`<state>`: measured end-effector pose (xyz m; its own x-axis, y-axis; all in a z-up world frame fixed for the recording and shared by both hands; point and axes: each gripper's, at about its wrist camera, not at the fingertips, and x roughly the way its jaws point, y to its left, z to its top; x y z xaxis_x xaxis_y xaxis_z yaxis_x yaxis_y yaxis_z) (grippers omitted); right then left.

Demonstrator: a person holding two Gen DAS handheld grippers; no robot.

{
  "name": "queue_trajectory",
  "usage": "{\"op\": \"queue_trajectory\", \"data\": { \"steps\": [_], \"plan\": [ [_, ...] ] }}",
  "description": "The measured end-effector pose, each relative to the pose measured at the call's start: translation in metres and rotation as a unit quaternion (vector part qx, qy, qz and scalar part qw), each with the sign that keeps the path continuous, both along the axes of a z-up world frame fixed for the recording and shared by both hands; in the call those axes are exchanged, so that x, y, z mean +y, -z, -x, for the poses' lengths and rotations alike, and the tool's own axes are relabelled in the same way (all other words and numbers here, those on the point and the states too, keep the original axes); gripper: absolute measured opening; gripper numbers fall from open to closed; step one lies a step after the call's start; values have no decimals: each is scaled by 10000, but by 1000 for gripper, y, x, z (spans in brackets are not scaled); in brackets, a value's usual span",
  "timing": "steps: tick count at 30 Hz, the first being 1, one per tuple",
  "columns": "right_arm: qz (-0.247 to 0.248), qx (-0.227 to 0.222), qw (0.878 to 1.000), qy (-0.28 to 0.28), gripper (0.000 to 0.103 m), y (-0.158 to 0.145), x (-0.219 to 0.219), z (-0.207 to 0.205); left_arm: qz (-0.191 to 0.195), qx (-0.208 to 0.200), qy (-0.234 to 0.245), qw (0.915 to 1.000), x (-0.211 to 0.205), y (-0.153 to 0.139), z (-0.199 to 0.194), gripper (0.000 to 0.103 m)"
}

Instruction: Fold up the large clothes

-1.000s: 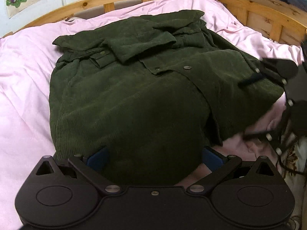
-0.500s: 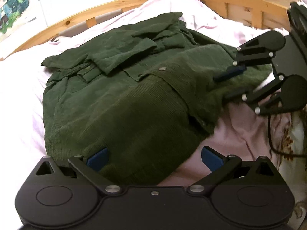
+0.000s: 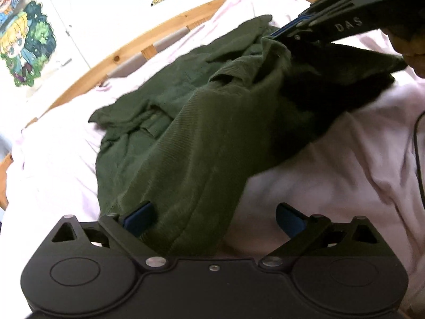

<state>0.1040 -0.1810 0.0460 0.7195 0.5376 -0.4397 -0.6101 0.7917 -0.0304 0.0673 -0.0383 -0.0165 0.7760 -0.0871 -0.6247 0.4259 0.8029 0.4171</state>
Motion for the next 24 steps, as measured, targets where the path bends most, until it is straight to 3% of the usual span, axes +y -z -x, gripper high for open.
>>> {"op": "queue_trajectory", "data": {
  "steps": [3, 8, 13, 15, 18, 23, 24],
  "plan": [
    [-150, -30, 9998, 91, 8, -2, -3, -11, -479, -133, 109, 9987, -7, 6, -4, 102],
    [-340, -55, 9992, 215, 8, -2, -4, -25, -1400, -387, 195, 9892, -16, 25, -16, 101],
    [-542, 29, 9980, 329, 8, 3, -5, -37, -1770, -499, 192, 9828, -15, 31, -28, 102],
    [-585, 51, 9977, 345, 8, 4, -5, -38, -1772, -556, 87, 9826, -13, 30, -32, 97],
    [-603, 93, 9975, 369, 9, 6, -6, -36, -1552, -626, -115, 9858, -12, 18, -32, 74],
    [-476, 106, 9980, 399, 13, 6, -6, -25, -1142, -989, 110, 9885, -3, -3, -15, 13],
    [-417, 112, 9982, 411, 21, 6, -6, -21, -975, -976, 112, 9904, -1, -9, -15, 11]
  ]
}}
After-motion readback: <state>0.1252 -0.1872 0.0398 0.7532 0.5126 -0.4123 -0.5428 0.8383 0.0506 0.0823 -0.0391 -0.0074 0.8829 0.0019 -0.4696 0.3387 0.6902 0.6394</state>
